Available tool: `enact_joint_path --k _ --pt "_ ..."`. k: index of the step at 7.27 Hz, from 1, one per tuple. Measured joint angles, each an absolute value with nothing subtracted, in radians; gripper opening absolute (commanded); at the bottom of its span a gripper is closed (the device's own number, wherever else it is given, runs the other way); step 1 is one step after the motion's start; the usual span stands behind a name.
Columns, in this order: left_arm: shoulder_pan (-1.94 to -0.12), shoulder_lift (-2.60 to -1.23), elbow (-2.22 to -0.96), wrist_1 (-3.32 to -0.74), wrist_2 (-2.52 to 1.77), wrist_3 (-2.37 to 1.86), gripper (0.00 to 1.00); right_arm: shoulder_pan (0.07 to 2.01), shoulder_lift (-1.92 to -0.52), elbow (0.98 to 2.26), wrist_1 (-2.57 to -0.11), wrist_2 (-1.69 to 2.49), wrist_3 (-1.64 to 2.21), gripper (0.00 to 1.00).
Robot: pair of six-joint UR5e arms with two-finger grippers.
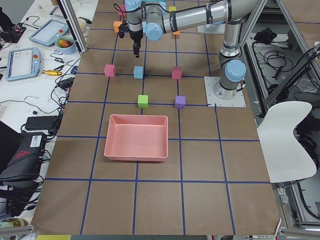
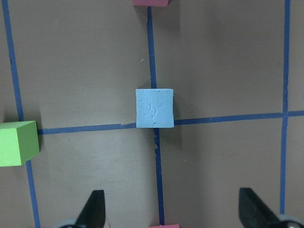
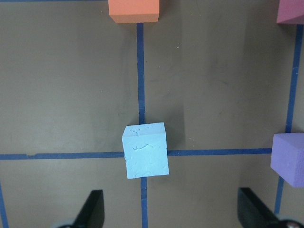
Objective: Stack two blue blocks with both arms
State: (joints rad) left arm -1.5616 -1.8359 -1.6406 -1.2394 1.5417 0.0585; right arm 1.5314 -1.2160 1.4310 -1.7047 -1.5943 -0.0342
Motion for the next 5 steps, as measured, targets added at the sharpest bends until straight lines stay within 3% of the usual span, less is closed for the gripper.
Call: enact_joint_path --k 5 --pt "-1.562 -1.972 -1.762 -0.977 1.540 0.057 1.00 1.533 -1.167 1.721 -2.059 -1.580 -0.033 1.00"
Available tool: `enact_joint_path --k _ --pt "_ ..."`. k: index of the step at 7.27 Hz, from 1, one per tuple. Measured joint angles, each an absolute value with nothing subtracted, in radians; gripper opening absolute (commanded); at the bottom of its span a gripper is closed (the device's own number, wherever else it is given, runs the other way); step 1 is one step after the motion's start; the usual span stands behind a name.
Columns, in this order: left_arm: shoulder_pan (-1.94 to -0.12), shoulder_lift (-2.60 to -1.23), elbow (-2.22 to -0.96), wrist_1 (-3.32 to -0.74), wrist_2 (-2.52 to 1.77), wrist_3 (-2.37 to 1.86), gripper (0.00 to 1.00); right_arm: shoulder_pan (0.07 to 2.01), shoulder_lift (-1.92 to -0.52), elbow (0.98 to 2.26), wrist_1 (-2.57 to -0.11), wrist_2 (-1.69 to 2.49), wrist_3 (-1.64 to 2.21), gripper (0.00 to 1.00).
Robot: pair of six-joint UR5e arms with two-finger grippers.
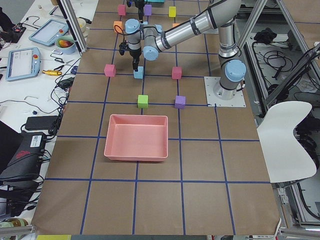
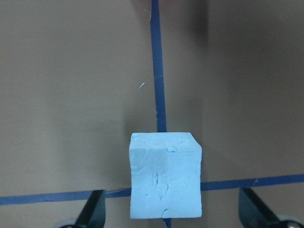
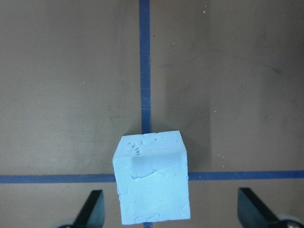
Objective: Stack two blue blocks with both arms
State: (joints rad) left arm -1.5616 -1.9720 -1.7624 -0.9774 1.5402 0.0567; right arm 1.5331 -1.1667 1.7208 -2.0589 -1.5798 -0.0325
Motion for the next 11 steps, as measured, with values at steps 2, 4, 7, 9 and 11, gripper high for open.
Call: enact_joint_path --k 2,4,7,9,11 --pt "-1.562 -2.000 -1.769 -0.960 1.539 0.053 1.00 1.533 -1.141 1.738 -2.074 -1.575 -0.027 1.00" --pt "-1.562 -2.023 -1.769 -0.949 1.538 0.051 1.00 1.532 -1.124 1.741 -2.069 -1.557 -0.028 1.00" --pt "-1.562 -2.048 -1.769 -0.930 1.535 0.051 1.00 1.532 -1.115 1.765 -2.085 -1.531 -0.038 0.00" --pt "-1.564 -2.056 -1.769 -0.923 1.535 0.054 0.52 1.532 -1.120 1.774 -2.109 -1.534 -0.051 0.00" --pt "-1.568 -2.054 -1.772 -0.918 1.531 0.053 0.01 1.550 -1.128 1.719 -2.103 -1.525 -0.033 0.00"
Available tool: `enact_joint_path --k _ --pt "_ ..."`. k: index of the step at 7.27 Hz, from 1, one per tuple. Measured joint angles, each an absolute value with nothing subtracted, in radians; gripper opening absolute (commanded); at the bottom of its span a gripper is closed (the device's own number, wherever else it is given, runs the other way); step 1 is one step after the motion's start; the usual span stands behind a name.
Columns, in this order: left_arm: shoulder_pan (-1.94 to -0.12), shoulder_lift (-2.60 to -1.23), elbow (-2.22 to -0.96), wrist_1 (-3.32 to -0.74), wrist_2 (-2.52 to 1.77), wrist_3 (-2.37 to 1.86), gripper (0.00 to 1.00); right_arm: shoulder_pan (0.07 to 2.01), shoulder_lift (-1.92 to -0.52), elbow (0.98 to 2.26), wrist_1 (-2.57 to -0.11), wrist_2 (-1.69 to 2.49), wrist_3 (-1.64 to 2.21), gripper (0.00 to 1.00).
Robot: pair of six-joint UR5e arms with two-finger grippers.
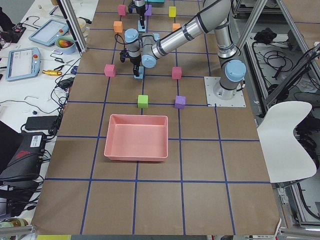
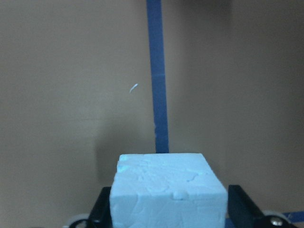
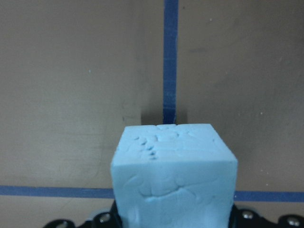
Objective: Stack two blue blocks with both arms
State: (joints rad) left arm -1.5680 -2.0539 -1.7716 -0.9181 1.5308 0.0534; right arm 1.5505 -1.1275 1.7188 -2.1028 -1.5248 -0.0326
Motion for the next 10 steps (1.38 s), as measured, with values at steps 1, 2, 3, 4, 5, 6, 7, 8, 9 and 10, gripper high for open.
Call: enact_joint_path --k 1,2,3,4,5,6,7,8,9,10 --pt "-1.569 -2.050 -1.773 -0.917 1.529 0.053 0.00 1.579 -1.125 1.670 -2.090 -1.514 0.003 0.00" --pt "-1.569 -2.044 -1.775 -0.917 1.531 0.053 0.00 1.618 -1.111 1.617 -2.074 -1.506 0.060 0.00" --pt "-1.569 -2.035 -1.774 -0.917 1.537 0.054 0.00 1.665 -1.079 1.557 -2.065 -1.502 0.131 0.00" --pt "-1.569 -2.026 -1.770 -0.918 1.541 0.055 0.00 1.721 -1.029 1.485 -2.059 -1.501 0.216 0.00" --pt "-1.570 -2.018 -1.767 -0.920 1.541 0.055 0.00 1.774 -0.979 1.414 -2.042 -1.500 0.294 0.00" --pt "-1.570 -2.010 -1.763 -0.922 1.541 0.055 0.00 1.813 -0.938 1.356 -2.018 -1.499 0.356 0.00" --pt "-1.568 -2.006 -1.753 -0.925 1.540 0.055 0.00 1.837 -0.906 1.323 -2.004 -1.498 0.393 0.00" --pt "-1.567 -2.006 -1.735 -0.934 1.540 0.055 0.00 1.850 -0.884 1.307 -1.999 -1.494 0.413 0.00" --pt "-1.566 -2.005 -1.707 -0.959 1.539 0.055 0.00 1.857 -0.872 1.301 -1.998 -1.474 0.422 0.00" --pt "-1.566 -2.005 -1.671 -1.001 1.539 0.055 0.00 1.860 -0.863 1.299 -1.999 -1.442 0.426 0.00"
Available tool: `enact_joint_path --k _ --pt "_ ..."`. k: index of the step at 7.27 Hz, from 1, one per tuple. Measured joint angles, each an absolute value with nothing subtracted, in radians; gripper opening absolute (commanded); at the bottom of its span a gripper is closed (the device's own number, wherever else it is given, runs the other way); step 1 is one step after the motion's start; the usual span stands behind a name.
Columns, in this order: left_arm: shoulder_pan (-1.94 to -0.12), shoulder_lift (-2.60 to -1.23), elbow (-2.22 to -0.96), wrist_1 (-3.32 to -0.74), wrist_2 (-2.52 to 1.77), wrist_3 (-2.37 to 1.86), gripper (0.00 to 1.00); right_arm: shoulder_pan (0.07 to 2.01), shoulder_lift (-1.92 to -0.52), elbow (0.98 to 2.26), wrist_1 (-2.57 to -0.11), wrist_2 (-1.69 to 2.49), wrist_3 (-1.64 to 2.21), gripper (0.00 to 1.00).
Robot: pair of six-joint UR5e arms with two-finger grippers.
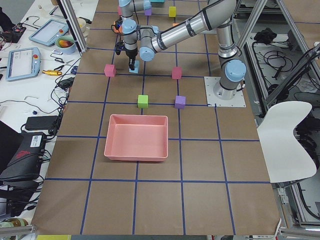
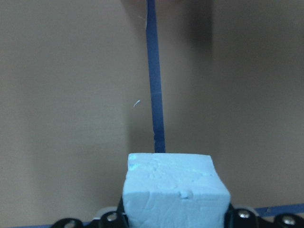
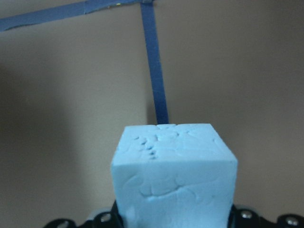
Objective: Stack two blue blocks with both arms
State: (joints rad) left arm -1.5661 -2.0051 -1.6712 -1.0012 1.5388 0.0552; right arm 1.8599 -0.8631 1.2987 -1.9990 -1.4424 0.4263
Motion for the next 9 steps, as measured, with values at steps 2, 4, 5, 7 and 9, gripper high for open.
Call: enact_joint_path --k 2,4,5,7,9 --pt "-1.566 -2.018 -1.598 -1.069 1.538 0.055 0.00 1.863 -0.854 1.302 -1.999 -1.426 0.429 0.00" --pt "-1.566 -2.034 -1.537 -1.110 1.532 0.053 0.00 1.864 -0.852 1.311 -1.996 -1.431 0.430 0.37" --pt "-1.566 -2.036 -1.511 -1.135 1.530 0.051 0.00 1.864 -0.851 1.313 -1.996 -1.431 0.431 0.67" --pt "-1.567 -2.038 -1.476 -1.173 1.529 0.033 0.00 1.863 -0.850 1.320 -1.997 -1.431 0.429 1.00" --pt "-1.568 -2.037 -1.460 -1.182 1.528 0.024 0.00 1.863 -0.852 1.329 -1.999 -1.432 0.429 1.00"
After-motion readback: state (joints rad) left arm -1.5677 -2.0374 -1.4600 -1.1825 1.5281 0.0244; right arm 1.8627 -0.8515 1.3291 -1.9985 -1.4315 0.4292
